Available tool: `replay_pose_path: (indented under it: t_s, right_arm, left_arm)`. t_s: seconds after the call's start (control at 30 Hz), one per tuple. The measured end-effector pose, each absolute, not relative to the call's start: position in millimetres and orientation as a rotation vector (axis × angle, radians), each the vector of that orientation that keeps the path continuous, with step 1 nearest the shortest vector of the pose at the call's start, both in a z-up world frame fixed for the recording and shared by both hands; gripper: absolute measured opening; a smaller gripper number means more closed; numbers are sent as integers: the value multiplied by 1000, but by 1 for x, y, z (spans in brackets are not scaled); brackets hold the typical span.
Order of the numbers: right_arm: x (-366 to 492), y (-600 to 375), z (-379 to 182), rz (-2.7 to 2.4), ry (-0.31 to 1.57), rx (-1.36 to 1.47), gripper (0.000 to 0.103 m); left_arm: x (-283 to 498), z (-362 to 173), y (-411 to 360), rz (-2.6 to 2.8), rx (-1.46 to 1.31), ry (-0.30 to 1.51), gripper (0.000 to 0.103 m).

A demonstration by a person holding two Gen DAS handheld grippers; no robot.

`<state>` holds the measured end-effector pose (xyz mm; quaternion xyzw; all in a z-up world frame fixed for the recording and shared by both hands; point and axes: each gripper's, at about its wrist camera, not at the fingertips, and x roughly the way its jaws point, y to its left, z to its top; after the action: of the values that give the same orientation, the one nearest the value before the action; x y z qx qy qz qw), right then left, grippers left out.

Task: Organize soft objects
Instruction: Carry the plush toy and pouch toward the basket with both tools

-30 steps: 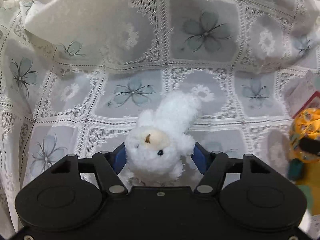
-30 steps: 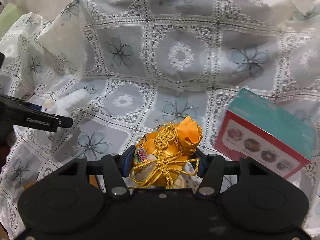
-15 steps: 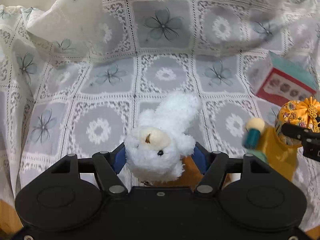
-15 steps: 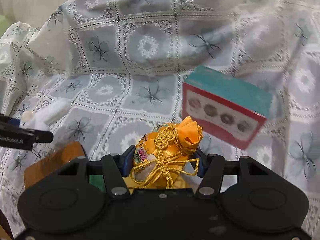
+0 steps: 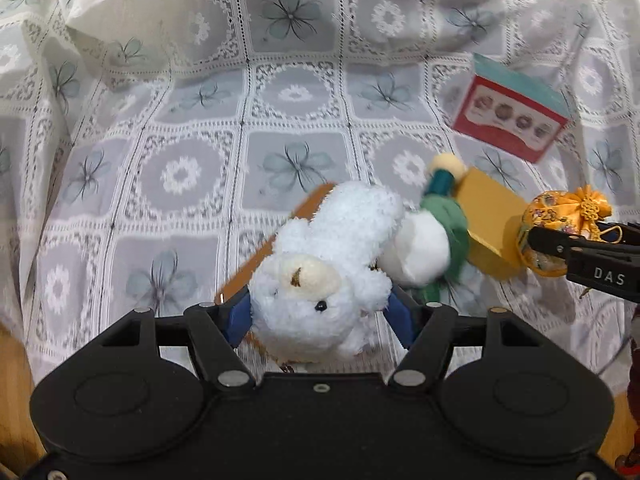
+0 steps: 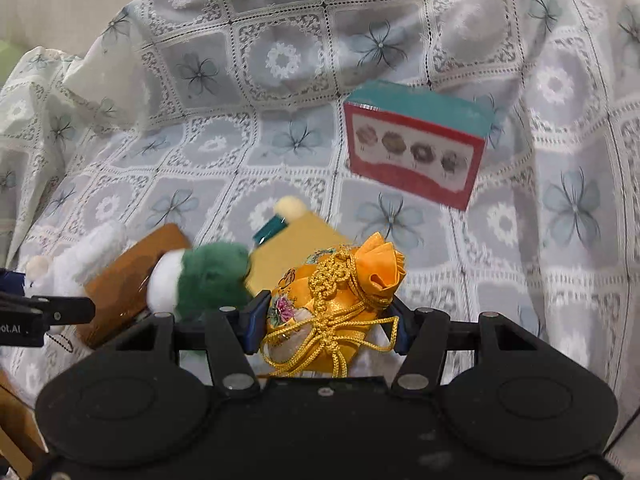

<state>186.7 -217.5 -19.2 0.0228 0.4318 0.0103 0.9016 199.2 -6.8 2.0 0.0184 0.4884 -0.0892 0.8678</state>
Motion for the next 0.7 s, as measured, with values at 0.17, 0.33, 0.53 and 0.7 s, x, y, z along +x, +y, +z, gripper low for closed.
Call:
replay_pose_path:
  t_s: [0.17,0.33,0.53,0.7]
  right_arm:
    - [153,-213,-19,50,893,86,57]
    - [110,-208,-15,64,874,100,57]
    - [62,-204,-10,80,856,132,57]
    - [25,-204,-8,89,838,164,57]
  left_arm:
    - [167,4,-9,-199,58,1022,64]
    - [134,4,-12,-215,49,1023,64]
    - [92,-1,-15,-210,52,1026,64]
    - [58,-9,-18,-205,47,1039,64]
